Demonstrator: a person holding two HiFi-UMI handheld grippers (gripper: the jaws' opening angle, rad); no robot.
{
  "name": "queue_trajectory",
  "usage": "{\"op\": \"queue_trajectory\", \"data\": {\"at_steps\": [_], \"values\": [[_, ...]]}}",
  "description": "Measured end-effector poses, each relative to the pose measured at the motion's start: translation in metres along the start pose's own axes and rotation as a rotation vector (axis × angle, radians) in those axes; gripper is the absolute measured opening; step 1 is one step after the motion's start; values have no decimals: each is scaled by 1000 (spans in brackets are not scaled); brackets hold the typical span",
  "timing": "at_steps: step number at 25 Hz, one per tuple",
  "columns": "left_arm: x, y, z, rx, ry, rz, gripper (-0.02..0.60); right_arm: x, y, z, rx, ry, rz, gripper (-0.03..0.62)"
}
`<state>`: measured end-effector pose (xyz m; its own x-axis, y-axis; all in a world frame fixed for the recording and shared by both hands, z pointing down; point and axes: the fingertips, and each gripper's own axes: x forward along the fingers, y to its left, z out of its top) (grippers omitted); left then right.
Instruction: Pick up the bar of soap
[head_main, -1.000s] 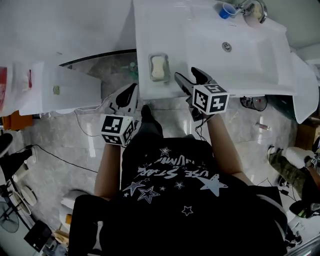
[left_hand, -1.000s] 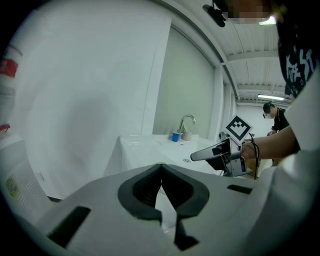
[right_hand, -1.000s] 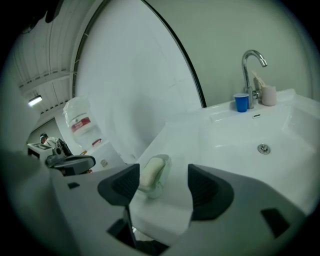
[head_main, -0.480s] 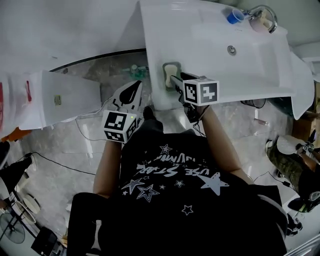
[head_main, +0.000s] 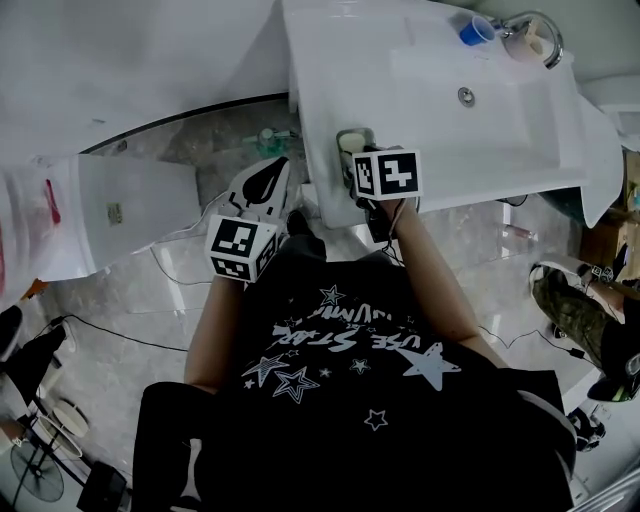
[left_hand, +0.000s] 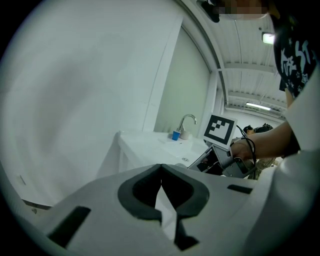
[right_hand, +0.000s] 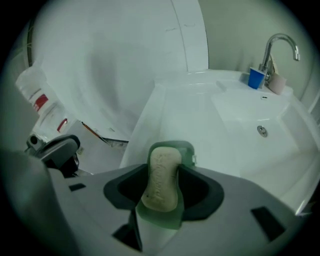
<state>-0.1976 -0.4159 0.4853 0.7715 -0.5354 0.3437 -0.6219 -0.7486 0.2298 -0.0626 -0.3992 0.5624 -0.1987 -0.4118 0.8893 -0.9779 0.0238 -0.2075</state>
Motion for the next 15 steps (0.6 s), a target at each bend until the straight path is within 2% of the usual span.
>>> {"op": "queue_trajectory", "data": {"at_steps": [3, 7, 15], "values": [[2, 5, 0, -2, 2, -11, 9, 5, -1, 1, 0, 26, -41, 204], [5, 5, 1, 2, 7, -26, 9, 5, -4, 1, 25, 70, -35, 190], [3, 8, 1, 8, 9, -34, 9, 9, -3, 0, -21, 115, -20, 186]]}}
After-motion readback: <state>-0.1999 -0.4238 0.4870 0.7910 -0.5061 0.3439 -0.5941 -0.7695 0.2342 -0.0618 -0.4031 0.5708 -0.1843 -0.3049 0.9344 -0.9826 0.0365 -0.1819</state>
